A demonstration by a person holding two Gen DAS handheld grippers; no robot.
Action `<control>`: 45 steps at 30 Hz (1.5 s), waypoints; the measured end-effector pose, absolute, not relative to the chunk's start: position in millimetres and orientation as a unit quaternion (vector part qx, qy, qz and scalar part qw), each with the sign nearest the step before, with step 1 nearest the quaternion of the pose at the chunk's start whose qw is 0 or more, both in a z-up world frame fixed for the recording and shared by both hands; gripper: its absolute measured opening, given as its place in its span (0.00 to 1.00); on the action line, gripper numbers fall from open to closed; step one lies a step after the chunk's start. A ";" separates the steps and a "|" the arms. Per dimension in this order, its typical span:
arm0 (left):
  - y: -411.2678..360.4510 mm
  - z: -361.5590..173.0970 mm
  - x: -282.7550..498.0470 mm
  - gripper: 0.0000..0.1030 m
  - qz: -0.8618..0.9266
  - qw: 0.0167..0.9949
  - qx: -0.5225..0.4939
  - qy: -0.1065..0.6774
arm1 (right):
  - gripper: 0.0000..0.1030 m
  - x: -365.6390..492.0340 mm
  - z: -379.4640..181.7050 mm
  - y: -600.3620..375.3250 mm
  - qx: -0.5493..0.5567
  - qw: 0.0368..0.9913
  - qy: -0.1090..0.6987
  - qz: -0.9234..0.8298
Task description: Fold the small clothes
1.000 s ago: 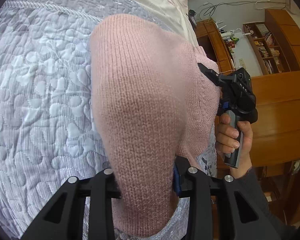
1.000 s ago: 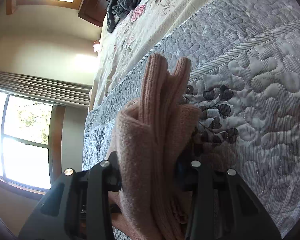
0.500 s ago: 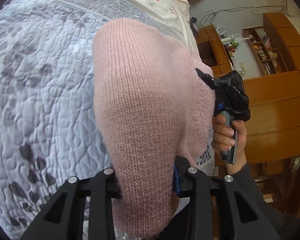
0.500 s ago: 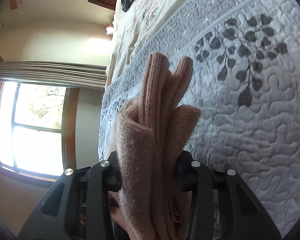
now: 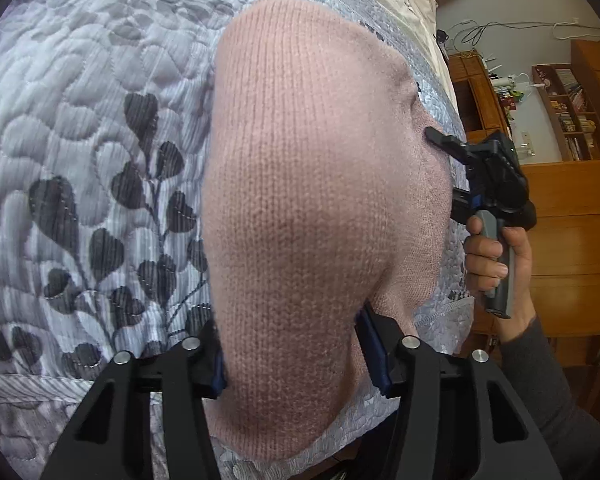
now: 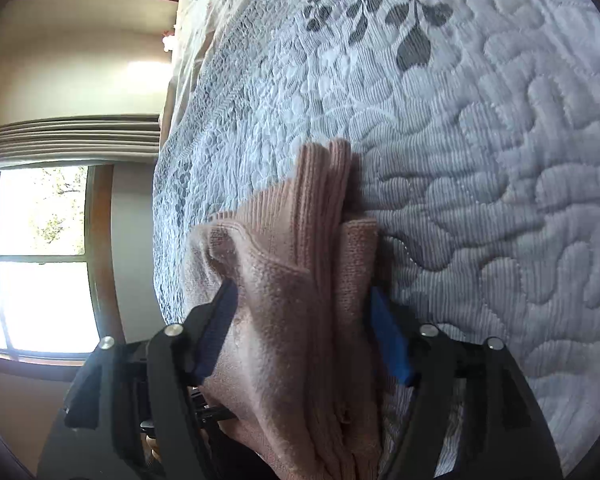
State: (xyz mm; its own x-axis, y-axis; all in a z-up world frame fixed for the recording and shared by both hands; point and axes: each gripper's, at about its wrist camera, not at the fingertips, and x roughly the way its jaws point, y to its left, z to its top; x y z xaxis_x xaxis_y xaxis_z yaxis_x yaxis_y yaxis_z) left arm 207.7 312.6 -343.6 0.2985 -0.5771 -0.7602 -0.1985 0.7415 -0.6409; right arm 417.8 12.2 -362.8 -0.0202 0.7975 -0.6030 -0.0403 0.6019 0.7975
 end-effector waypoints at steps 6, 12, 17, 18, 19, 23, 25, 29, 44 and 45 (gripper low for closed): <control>311.9 -268.8 172.2 0.62 -0.147 0.822 -0.246 0.492 | 0.52 374.5 -334.0 -11.2 0.272 0.664 0.606 0.343; 275.5 -315.4 178.2 0.46 -0.221 0.772 -0.269 0.533 | 0.17 352.6 -337.5 12.2 0.218 0.686 0.604 0.342; 257.5 -353.8 185.3 0.43 -0.226 0.735 -0.286 0.572 | 0.11 360.5 -345.1 17.1 0.170 0.723 0.592 0.312; 255.4 -350.1 186.2 0.43 -0.232 0.732 -0.284 0.575 | 0.13 363.1 -354.3 16.2 0.178 0.718 0.599 0.307; 254.9 -342.7 187.0 0.43 -0.244 0.727 -0.287 0.575 | 0.15 364.3 -358.8 15.6 0.185 0.714 0.601 0.308; 284.1 -290.7 205.2 0.45 -0.264 0.757 -0.309 0.512 | 0.20 362.3 -332.9 20.2 0.161 0.736 0.578 0.315; 306.5 -276.9 230.0 0.46 -0.260 0.767 -0.335 0.481 | 0.20 362.6 -312.7 20.4 0.166 0.751 0.553 0.321; 318.1 -294.7 289.2 0.45 -0.228 0.775 -0.307 0.503 | 0.20 367.9 -310.9 46.0 0.135 0.739 0.557 0.354; 324.1 -297.2 254.1 0.31 -0.233 0.786 -0.264 0.508 | 0.09 327.4 -299.6 47.6 0.074 0.717 0.563 0.404; 321.2 -305.1 249.9 0.31 -0.225 0.784 -0.250 0.521 | 0.09 318.5 -302.8 50.3 0.059 0.712 0.569 0.408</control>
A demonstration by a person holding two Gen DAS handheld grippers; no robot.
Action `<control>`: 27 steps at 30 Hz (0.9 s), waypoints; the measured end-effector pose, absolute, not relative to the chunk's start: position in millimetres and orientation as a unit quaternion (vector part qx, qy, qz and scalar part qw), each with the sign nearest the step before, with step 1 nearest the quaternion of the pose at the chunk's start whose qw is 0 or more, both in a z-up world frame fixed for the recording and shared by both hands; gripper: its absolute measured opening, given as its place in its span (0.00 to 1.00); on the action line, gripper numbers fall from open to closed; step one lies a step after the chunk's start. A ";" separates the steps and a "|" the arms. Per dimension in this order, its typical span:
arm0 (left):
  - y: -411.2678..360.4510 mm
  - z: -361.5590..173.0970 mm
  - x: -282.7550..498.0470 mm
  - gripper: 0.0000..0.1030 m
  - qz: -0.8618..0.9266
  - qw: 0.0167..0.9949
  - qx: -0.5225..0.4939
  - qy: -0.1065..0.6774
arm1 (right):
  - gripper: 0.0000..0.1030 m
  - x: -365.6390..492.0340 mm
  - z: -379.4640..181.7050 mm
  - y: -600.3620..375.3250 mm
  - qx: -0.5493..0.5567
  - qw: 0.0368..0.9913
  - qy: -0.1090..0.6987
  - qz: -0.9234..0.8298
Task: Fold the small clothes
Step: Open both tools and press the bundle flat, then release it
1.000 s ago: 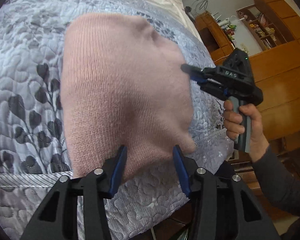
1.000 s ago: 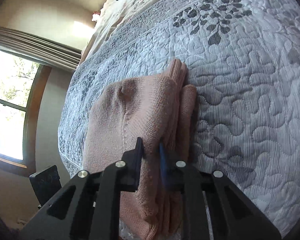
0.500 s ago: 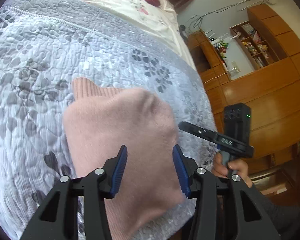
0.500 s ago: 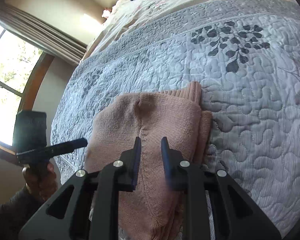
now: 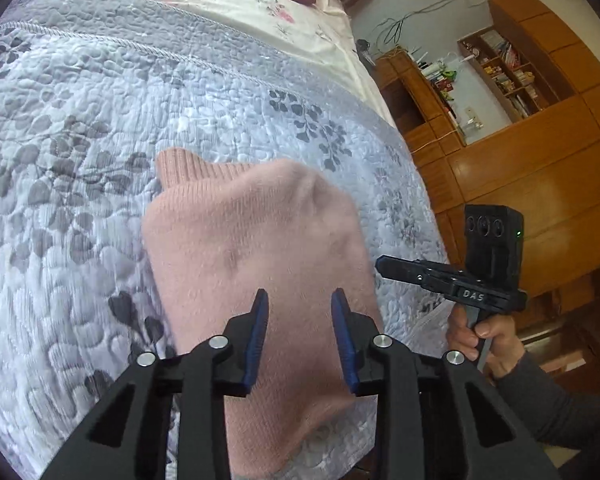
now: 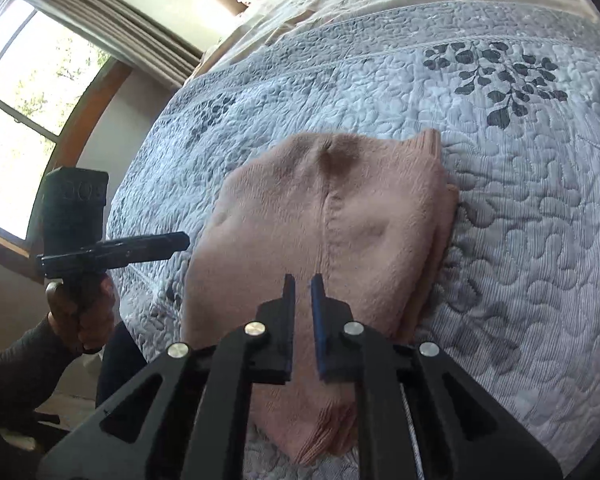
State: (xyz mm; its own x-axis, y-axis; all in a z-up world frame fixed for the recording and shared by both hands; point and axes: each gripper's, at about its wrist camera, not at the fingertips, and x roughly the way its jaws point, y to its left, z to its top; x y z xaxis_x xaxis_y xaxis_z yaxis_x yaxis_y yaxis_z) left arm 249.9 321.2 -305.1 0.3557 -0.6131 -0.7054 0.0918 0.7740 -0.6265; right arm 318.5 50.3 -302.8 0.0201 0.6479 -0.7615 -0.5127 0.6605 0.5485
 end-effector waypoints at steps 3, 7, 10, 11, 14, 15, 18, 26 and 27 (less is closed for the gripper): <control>320.2 -323.8 244.1 0.30 -0.212 0.781 -0.255 0.529 | 0.00 306.8 -330.3 52.0 0.010 0.704 0.597 0.384; 308.1 -330.0 246.8 0.23 -0.201 0.789 -0.233 0.531 | 0.00 310.9 -344.9 46.0 0.003 0.708 0.603 0.367; 303.7 -324.9 245.3 0.23 -0.191 0.795 -0.215 0.534 | 0.00 310.5 -344.1 48.1 -0.005 0.708 0.606 0.363; 303.9 -319.6 243.2 0.23 -0.186 0.797 -0.211 0.534 | 0.00 310.2 -343.1 46.4 0.004 0.707 0.608 0.360; 304.8 -291.5 221.9 0.26 -0.203 0.807 -0.221 0.508 | 0.04 295.4 -323.1 48.0 -0.001 0.716 0.598 0.359; 303.4 -285.2 211.6 0.26 -0.211 0.809 -0.222 0.502 | 0.04 286.6 -315.5 49.0 -0.003 0.718 0.592 0.366; 295.9 -297.1 191.8 0.27 -0.209 0.801 -0.214 0.519 | 0.04 264.3 -312.6 55.5 -0.023 0.714 0.591 0.376; 289.8 -313.7 172.9 0.39 -0.191 0.792 -0.231 0.531 | 0.05 246.2 -323.1 51.2 -0.072 0.731 0.594 0.330; 289.6 -309.2 166.9 0.41 -0.192 0.795 -0.231 0.527 | 0.05 241.3 -313.8 49.1 -0.066 0.736 0.586 0.333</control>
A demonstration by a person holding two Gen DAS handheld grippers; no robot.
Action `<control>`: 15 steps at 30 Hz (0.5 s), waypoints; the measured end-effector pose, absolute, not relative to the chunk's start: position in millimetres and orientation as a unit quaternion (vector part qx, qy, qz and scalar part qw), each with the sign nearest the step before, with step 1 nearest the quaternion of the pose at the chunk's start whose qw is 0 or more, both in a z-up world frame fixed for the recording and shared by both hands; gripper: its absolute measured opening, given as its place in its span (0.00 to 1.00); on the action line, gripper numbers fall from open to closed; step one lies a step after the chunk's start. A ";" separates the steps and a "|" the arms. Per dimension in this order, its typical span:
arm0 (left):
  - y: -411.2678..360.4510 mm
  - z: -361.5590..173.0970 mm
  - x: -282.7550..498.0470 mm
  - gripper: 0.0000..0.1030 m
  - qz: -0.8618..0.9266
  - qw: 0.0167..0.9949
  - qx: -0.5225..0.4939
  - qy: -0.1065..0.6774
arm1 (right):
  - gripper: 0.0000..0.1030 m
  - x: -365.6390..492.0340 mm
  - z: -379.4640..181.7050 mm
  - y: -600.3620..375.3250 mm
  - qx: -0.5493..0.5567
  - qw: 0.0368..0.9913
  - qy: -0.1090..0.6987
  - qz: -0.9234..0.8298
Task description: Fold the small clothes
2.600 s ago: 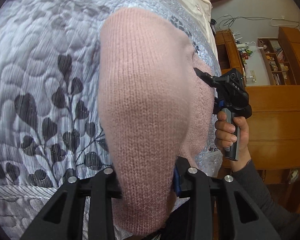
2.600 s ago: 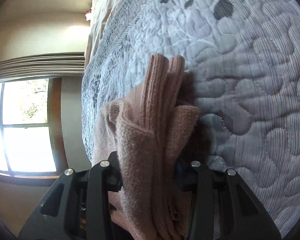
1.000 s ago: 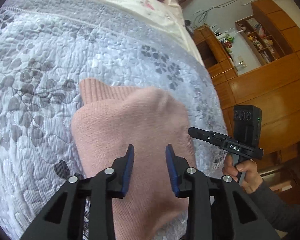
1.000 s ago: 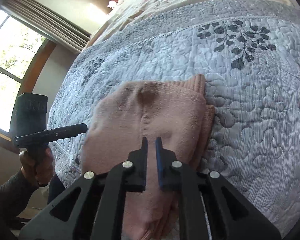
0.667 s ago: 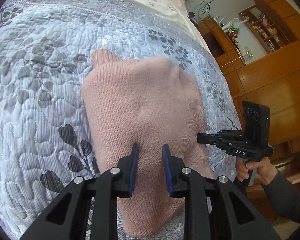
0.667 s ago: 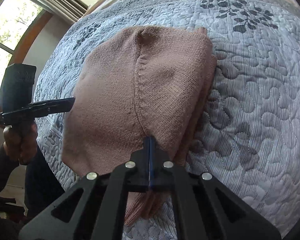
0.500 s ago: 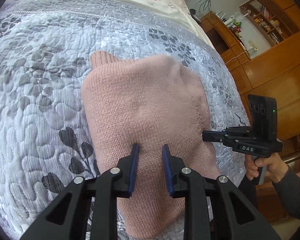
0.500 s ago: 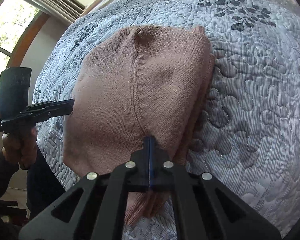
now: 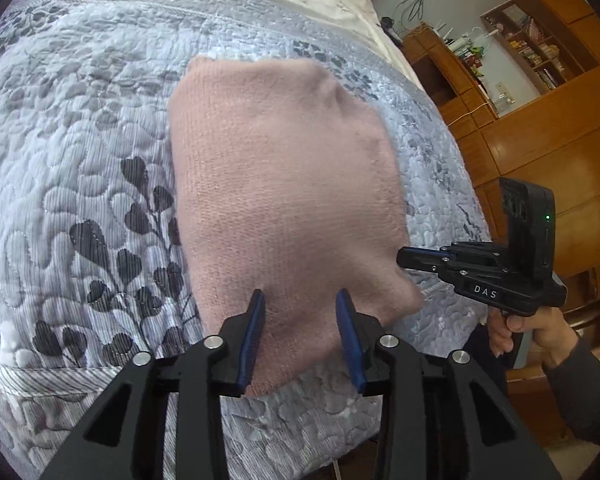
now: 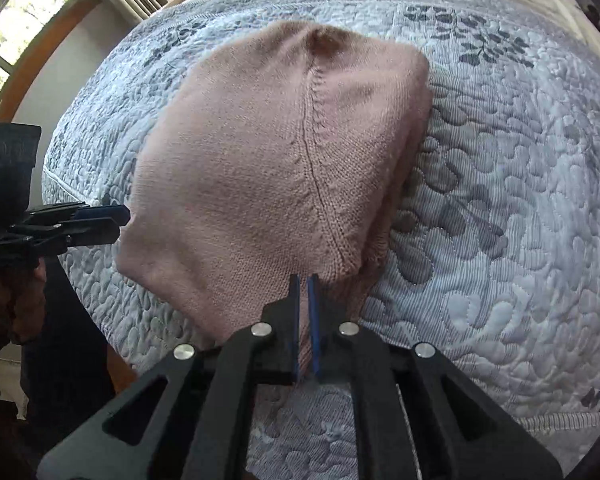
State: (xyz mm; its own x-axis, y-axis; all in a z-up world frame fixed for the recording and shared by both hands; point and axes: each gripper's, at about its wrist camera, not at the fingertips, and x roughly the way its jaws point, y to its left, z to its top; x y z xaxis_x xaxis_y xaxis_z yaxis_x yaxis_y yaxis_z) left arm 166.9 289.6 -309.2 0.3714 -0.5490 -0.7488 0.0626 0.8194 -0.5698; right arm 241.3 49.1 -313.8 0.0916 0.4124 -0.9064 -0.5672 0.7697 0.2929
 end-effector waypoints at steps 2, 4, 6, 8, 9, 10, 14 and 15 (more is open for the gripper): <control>288.3 -313.8 157.5 0.57 -0.184 0.794 -0.229 0.532 | 0.05 230.6 -304.0 48.1 -0.056 0.740 0.578 0.340; 284.0 -331.4 155.1 0.62 -0.153 0.787 -0.215 0.558 | 0.05 220.9 -312.3 54.6 -0.069 0.737 0.581 0.339; 278.1 -345.8 155.5 0.62 -0.127 0.779 -0.199 0.581 | 0.04 215.8 -337.1 58.8 -0.085 0.724 0.605 0.319; 274.7 -345.0 152.9 0.64 -0.112 0.779 -0.189 0.587 | 0.01 214.2 -345.9 56.3 -0.077 0.727 0.609 0.308; 274.0 -338.6 149.8 0.64 -0.111 0.782 -0.186 0.584 | 0.04 213.4 -341.8 54.3 -0.068 0.729 0.608 0.306; 274.4 -328.2 144.8 0.64 -0.110 0.789 -0.184 0.577 | 0.05 211.8 -334.7 51.8 -0.061 0.734 0.604 0.305; 274.7 -272.9 114.1 0.76 -0.065 0.824 -0.133 0.547 | 0.41 195.0 -291.7 32.9 -0.034 0.766 0.572 0.291; 272.8 -257.7 105.1 0.82 -0.038 0.832 -0.107 0.543 | 0.56 188.9 -279.6 26.3 -0.024 0.773 0.569 0.280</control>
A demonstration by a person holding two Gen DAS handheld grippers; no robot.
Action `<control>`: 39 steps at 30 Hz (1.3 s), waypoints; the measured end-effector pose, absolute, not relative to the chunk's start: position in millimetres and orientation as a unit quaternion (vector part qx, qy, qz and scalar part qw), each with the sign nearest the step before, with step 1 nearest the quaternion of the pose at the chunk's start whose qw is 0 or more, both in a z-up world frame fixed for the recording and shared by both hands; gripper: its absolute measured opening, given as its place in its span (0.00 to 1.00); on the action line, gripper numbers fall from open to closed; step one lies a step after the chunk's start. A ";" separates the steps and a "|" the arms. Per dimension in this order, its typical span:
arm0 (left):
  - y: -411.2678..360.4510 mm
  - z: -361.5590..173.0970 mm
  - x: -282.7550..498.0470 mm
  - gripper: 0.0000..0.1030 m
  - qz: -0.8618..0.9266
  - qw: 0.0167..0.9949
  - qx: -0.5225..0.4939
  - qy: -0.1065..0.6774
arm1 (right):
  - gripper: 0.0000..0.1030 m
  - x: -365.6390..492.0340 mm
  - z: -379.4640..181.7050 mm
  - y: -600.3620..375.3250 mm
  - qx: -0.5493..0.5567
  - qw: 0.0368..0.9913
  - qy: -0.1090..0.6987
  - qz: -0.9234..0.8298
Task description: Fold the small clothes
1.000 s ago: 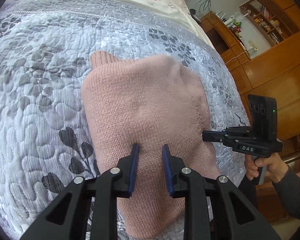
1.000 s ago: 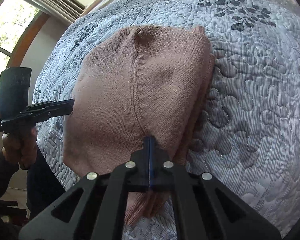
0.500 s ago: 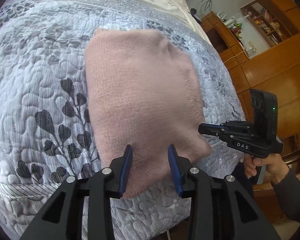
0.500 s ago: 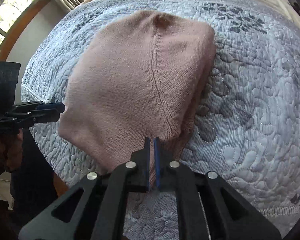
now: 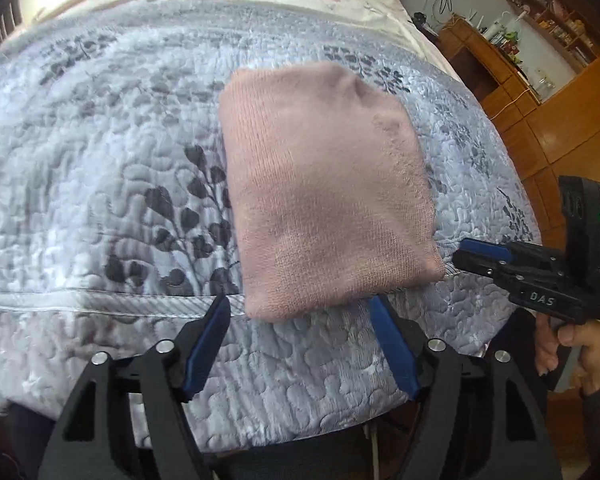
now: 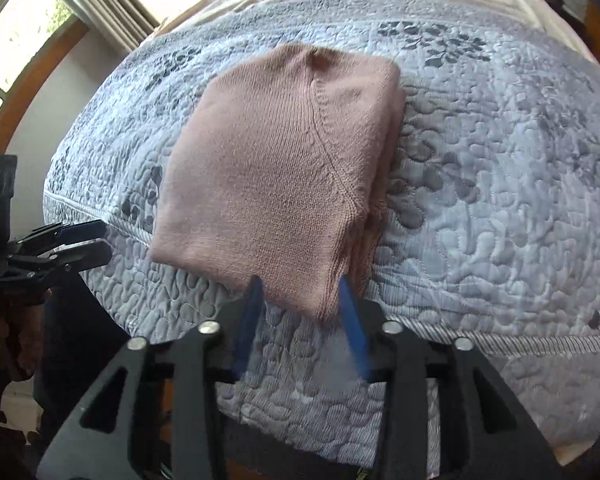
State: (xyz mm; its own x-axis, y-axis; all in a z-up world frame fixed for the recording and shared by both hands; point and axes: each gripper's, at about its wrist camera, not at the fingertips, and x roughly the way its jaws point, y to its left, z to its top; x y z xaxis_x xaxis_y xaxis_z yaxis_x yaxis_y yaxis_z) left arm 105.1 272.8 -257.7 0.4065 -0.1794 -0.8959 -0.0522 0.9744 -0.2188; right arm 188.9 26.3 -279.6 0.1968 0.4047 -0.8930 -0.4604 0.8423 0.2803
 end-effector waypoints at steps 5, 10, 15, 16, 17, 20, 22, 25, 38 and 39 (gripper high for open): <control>266.6 -179.0 54.1 0.89 0.043 0.869 -0.048 0.490 | 0.92 140.5 -222.2 8.4 -0.024 0.804 0.552 0.219; 264.6 -125.8 21.4 0.89 0.061 0.873 -0.076 0.478 | 0.97 96.1 -172.8 20.5 -0.095 0.816 0.549 0.157; 247.7 -78.4 -2.3 0.89 0.033 0.876 -0.046 0.479 | 0.97 60.1 -114.3 24.1 -0.086 0.844 0.495 0.187; 244.6 -70.7 -7.9 0.89 0.035 0.880 -0.046 0.472 | 0.97 58.1 -103.2 21.8 -0.075 0.848 0.489 0.190; 243.8 -60.9 -13.6 0.89 0.037 0.885 -0.048 0.462 | 0.97 56.1 -92.3 18.9 -0.064 0.852 0.483 0.190; 241.5 -35.4 -25.9 0.89 0.054 0.892 -0.044 0.447 | 0.97 51.6 -60.8 10.7 -0.043 0.860 0.475 0.183; 238.6 -18.0 -35.2 0.89 0.045 0.896 -0.047 0.439 | 0.97 42.4 -39.8 9.7 -0.050 0.869 0.463 0.169; 230.1 2.8 -49.7 0.89 0.028 0.905 -0.043 0.422 | 0.97 19.7 -13.3 12.4 -0.067 0.884 0.433 0.162; 230.6 -31.7 -59.6 0.89 0.047 0.879 -0.074 0.469 | 0.97 -7.1 -29.8 28.5 -0.083 0.874 0.451 0.159; 231.3 -31.6 -59.3 0.89 0.047 0.879 -0.073 0.468 | 0.97 -7.7 -31.1 30.5 -0.086 0.873 0.452 0.159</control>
State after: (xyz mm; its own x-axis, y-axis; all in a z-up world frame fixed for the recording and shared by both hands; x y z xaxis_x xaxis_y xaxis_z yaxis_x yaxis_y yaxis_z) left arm -59.3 231.3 -31.6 0.5567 0.0145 -0.8306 -0.1522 0.9847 -0.0848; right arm -7.7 30.5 -31.1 0.5402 0.2008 -0.8173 -0.3558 0.9345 -0.0055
